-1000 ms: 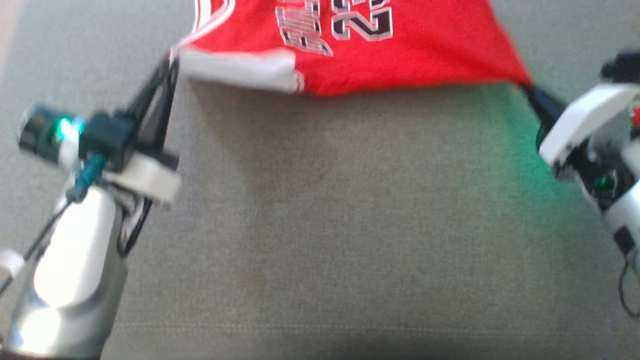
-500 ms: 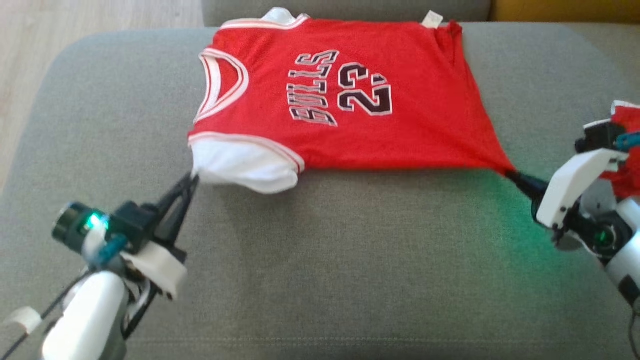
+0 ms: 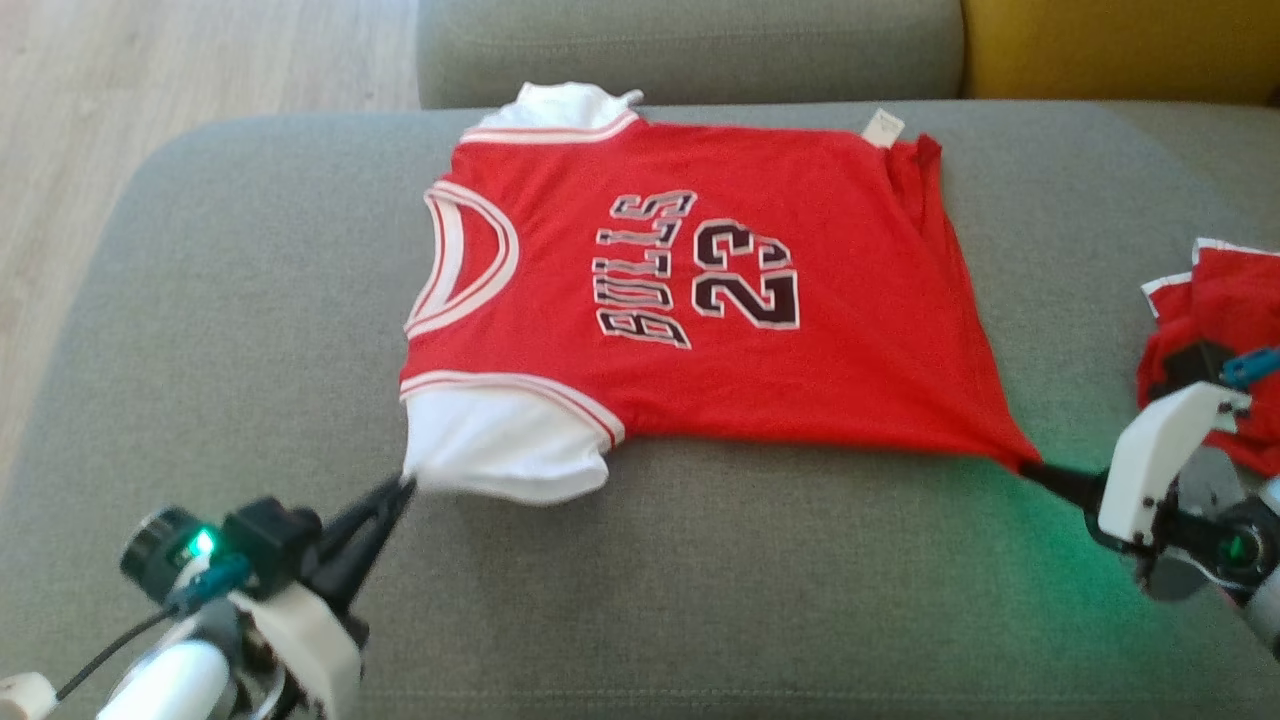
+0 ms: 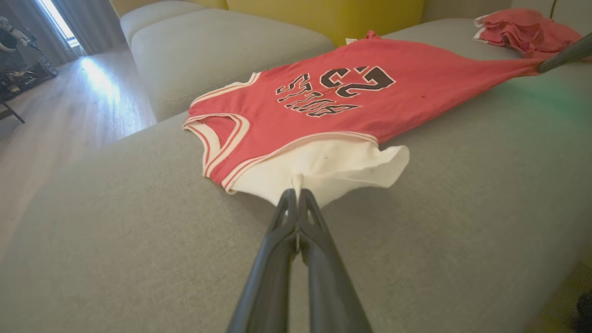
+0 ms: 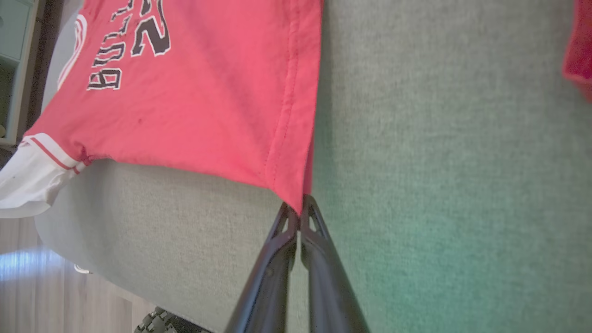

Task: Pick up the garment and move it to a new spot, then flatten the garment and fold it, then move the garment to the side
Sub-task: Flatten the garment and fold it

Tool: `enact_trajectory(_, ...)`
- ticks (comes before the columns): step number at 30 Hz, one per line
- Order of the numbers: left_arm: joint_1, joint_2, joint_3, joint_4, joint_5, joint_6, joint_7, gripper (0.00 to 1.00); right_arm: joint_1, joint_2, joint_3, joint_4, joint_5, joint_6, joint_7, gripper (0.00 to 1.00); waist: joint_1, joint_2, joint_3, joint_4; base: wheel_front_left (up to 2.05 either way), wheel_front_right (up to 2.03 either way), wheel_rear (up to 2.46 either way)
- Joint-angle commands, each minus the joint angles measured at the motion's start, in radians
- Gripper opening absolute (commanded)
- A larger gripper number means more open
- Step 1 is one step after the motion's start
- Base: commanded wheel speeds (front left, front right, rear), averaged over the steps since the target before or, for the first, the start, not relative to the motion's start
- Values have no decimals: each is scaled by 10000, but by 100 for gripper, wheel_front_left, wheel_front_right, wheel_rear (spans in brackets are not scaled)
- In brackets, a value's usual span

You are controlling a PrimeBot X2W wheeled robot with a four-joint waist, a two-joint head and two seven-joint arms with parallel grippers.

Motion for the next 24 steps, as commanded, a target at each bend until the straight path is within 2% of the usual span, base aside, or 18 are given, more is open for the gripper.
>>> enact_trajectory(1,-258,717,44,-610,-526,13,210,0,173,-493,45,-283,164,-7,161,0,1,-1,-127,49,0,0,0)
enact_trajectory(5,-33,1715,-877,-1627,-2138,13,894,0,529,-811,200,-527,318,-7,624,0,1,-1,-384,131,0,0,0)
enact_trajectory(10,61,2685,-1360,-2513,-3390,12,1231,0,894,-1164,333,-755,545,-7,1272,0,1,-1,-594,198,0,0,0)
enact_trajectory(16,250,3442,-1877,-3190,-4545,12,1456,0,1269,-1570,526,-1275,678,-7,1971,0,1,-1,-785,204,0,0,0)
enact_trajectory(24,496,4153,-2478,-3903,-5813,12,2098,0,1827,-2168,719,-1906,732,-7,2503,0,1,-1,-932,188,0,0,0)
